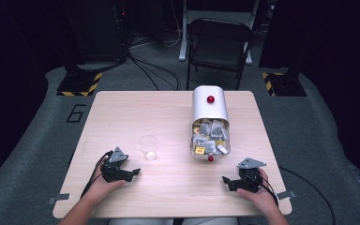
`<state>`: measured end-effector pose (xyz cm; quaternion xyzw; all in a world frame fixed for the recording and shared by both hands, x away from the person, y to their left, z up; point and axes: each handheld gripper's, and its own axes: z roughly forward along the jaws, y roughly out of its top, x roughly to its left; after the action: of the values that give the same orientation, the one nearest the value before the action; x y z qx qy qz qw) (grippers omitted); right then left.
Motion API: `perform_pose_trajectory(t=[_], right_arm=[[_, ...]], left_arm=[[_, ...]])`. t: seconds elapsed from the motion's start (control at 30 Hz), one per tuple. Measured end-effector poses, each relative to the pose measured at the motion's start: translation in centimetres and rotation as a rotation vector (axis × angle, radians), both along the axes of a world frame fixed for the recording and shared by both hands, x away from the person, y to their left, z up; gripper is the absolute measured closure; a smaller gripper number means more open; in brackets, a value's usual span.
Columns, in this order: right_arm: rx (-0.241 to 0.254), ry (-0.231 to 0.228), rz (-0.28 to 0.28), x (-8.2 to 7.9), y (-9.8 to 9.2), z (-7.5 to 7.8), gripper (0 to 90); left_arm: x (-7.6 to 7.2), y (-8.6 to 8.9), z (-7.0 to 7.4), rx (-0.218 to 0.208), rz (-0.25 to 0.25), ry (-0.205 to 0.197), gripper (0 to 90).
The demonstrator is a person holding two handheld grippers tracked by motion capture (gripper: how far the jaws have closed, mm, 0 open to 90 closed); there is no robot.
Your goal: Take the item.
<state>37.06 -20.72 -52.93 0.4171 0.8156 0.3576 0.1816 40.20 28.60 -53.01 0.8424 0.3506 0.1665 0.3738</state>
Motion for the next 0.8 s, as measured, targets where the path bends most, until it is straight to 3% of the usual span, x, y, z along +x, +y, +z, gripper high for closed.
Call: perform_pose_trajectory(t=[0.17,0.8], right_arm=[[0.002,-0.001,-0.006,-0.01,0.05,-0.01,10.2],[0.001,0.000,-0.004,-0.02,0.03,0.00,10.3]], left_arm=[[0.00,0.02,0.09,0.003,-0.009,0.016,16.3],[0.00,0.17,0.15,-0.007,0.015,0.006,23.5]])
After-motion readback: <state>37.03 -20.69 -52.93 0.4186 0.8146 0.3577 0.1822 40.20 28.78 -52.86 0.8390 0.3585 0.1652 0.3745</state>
